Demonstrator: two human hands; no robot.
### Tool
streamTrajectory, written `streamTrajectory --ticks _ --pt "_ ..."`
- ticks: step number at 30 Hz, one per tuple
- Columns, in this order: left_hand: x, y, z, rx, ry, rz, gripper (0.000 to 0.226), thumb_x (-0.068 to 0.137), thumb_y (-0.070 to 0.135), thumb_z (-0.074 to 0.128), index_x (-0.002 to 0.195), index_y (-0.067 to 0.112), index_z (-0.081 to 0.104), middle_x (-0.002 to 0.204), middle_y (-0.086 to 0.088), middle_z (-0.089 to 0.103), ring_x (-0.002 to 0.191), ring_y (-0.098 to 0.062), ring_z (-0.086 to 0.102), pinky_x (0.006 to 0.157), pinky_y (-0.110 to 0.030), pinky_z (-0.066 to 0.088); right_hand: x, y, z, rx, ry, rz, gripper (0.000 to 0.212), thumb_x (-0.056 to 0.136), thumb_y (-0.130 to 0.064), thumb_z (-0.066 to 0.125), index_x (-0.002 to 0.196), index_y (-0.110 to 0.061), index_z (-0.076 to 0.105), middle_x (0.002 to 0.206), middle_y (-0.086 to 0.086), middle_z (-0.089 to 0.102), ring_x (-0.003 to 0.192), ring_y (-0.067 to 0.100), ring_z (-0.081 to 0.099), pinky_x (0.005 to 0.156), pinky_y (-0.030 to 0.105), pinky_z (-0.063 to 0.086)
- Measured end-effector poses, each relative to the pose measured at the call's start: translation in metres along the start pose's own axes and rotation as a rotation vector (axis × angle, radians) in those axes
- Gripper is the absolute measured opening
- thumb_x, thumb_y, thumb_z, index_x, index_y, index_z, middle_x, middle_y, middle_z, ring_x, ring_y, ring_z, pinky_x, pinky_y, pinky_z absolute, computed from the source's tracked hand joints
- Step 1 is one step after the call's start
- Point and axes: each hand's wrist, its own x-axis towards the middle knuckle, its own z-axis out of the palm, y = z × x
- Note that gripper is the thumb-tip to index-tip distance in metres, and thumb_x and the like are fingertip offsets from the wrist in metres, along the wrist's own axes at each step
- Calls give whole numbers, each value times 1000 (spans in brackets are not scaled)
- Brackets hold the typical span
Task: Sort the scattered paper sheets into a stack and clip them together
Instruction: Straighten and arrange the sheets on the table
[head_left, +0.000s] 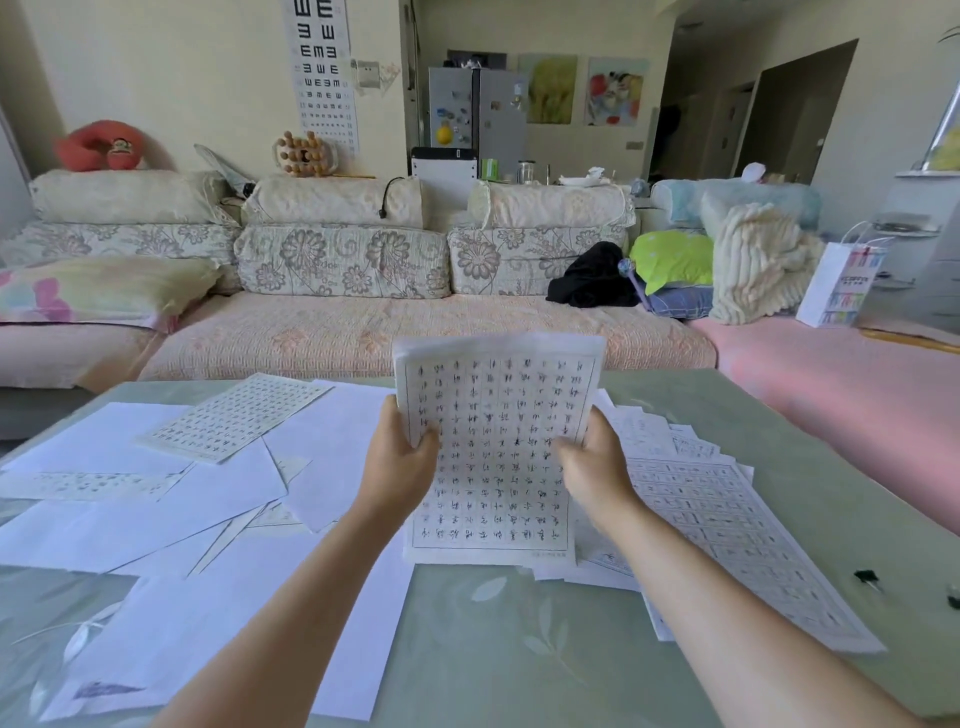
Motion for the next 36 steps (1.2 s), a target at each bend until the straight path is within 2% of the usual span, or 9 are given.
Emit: streamTrajectory --ticks 3,6,10,14,17,22,25,30,36 --pt "9 11 2 -26 -48 -35 20 89 8 56 103 21 56 95 6 69 86 -10 67 73 -33 56 9 -6 -14 57 31 12 34 88 6 52 107 -22 60 100 4 71 75 17 62 61 27 46" --pt "6 12 15 -16 -222 -159 20 90 7 55 104 21 54 99 2 68 89 -14 67 75 -34 56 18 2 -35 115 59 89 38 82 7 55 107 -21 61 104 4 72 85 20 66 72 35 51" --pt "4 20 45 -25 -193 -279 7 96 10 51 92 15 47 85 -2 58 70 -15 59 56 -25 48 21 25 -66 21 -126 319 39 85 -4 61 122 -17 56 114 4 67 101 19 64 88 37 51" --pt "5 10 95 69 -293 -423 15 93 12 50 107 12 52 106 -11 64 94 -25 64 83 -40 54 15 51 -104 -104 -105 403 33 84 4 50 107 -19 56 110 5 63 103 22 58 88 37 48" --pt "2 7 145 91 -432 -525 23 93 10 42 115 9 45 111 -15 61 100 -30 63 87 -48 56 15 67 -142 -171 -9 412 31 85 4 44 100 -18 58 93 1 62 85 20 55 71 31 42" --pt "-7 6 222 197 -548 -497 32 89 7 43 121 8 49 106 -14 66 77 -21 59 57 -29 50 10 95 -200 -371 110 356 35 84 4 40 99 -21 59 86 -2 60 74 22 56 55 24 37" --pt "-18 -3 252 405 -601 -424 34 86 11 49 120 10 53 114 -11 62 93 -23 61 75 -32 55 6 113 -220 -563 123 402 33 85 -1 44 111 -17 55 101 3 63 88 25 60 58 27 45" --pt "-30 -4 272 758 -559 -350 42 88 20 46 125 1 53 138 -19 42 121 -35 48 101 -42 46 4 131 -223 -871 73 520 37 88 -11 50 125 -9 49 129 15 45 125 33 39 94 39 43" --pt "-28 -3 270 490 -492 -437 11 88 15 52 94 6 55 80 -3 46 71 -18 44 58 -27 36 5 124 -213 -881 -46 493 26 86 -5 44 110 -9 52 113 11 48 119 33 40 79 37 41"
